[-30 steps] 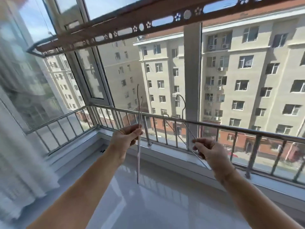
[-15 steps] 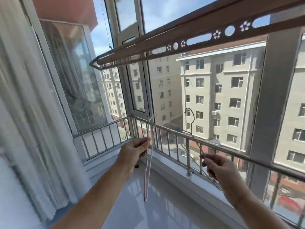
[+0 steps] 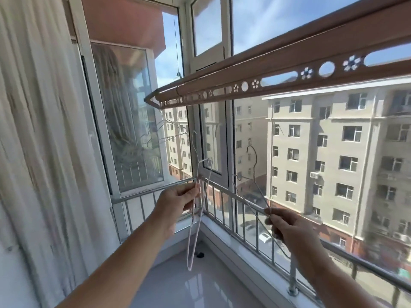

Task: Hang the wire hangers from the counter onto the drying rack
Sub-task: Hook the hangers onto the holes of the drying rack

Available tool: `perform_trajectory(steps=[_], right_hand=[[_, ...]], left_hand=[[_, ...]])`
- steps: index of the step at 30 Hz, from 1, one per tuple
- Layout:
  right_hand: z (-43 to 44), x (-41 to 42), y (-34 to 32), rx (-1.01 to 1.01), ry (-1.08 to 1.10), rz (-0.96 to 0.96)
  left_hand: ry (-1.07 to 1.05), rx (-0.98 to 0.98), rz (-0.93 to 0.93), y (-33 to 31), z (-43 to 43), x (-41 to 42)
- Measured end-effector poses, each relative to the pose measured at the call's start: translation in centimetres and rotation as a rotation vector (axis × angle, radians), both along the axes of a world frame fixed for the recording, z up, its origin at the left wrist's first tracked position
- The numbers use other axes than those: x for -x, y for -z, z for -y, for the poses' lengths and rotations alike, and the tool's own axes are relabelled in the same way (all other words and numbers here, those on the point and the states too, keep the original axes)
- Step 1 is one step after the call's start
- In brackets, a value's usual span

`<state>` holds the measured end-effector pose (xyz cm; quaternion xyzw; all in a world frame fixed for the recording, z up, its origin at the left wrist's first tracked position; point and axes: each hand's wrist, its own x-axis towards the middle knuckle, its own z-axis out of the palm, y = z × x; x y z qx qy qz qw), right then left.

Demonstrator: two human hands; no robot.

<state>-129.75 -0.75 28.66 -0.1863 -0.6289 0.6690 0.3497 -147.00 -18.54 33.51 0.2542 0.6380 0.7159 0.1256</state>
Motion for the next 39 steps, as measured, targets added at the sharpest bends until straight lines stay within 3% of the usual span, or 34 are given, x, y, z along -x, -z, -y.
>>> perform_trajectory(steps=[18,28,39], right_hand=[[2.3,29.7,-5.8,-0.074,0.131,-0.094],[-0.6,42.0,-6.8,-0.152,0.170,-0.188],[-3.5,50.2,-9.7,-0.222,0.304,-0.161]], left_hand=[[0.081,-0.061,-0.122,-6.4,-1.5,30.1],[0.104,-0.123,-0.130,-7.8,-6.6,41.8],[0.220,-0.149,-0.119,-9.8,-10.9,50.2]])
